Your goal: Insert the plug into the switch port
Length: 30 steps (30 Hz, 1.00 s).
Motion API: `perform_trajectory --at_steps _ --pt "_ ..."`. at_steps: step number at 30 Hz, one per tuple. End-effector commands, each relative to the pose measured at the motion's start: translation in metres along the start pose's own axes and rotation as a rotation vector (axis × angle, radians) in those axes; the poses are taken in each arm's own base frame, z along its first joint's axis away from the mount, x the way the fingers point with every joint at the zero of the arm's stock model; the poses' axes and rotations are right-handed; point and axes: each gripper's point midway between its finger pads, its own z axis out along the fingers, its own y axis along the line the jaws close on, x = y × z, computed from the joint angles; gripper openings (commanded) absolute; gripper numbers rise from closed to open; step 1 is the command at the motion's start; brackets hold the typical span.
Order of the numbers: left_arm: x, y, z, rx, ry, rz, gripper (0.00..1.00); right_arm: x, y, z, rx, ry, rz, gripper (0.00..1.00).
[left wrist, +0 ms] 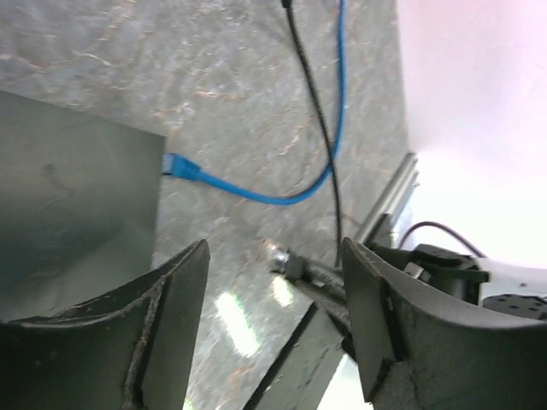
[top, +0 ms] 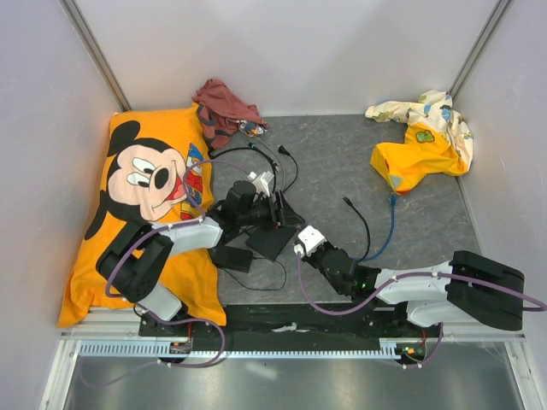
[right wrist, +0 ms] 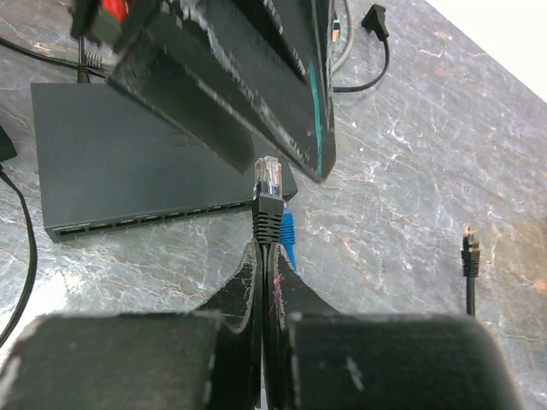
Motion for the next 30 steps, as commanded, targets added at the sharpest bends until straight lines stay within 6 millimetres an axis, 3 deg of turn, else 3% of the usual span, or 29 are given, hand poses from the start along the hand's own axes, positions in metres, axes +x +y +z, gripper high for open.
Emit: perform_trajectory --at_steps 1,8,13,19,21,23,28,30 --pt "-0.008 -0.015 0.009 0.099 -0.071 -0.115 0.65 -0.004 0.003 -0.001 -0.008 -0.024 0.061 0.00" --pt "-0.004 -0.017 0.017 0.130 -0.056 -0.152 0.46 -0.007 0.000 -0.003 0.000 -0.040 0.086 0.00" --pt "-0.005 -0.023 0.016 0.149 -0.057 -0.139 0.21 -0.007 0.000 -0.003 0.002 -0.043 0.095 0.00" --pt "0.001 -0.026 0.016 0.158 -0.037 -0.146 0.17 -0.010 0.001 -0.002 0.000 -0.050 0.098 0.00" --pt "0.001 -0.027 0.016 0.164 -0.031 -0.147 0.05 -0.012 0.002 -0.001 -0.002 -0.052 0.100 0.00" --pt "0.000 -0.028 0.016 0.173 -0.034 -0.142 0.02 -0.013 0.002 0.000 -0.001 -0.046 0.106 0.01" --pt "0.000 -0.034 0.014 0.206 -0.039 -0.114 0.02 -0.019 -0.001 0.001 -0.013 -0.027 0.157 0.14" --pt "0.001 -0.034 0.012 0.217 -0.047 -0.112 0.02 -0.025 -0.002 0.002 -0.066 -0.028 0.210 0.30"
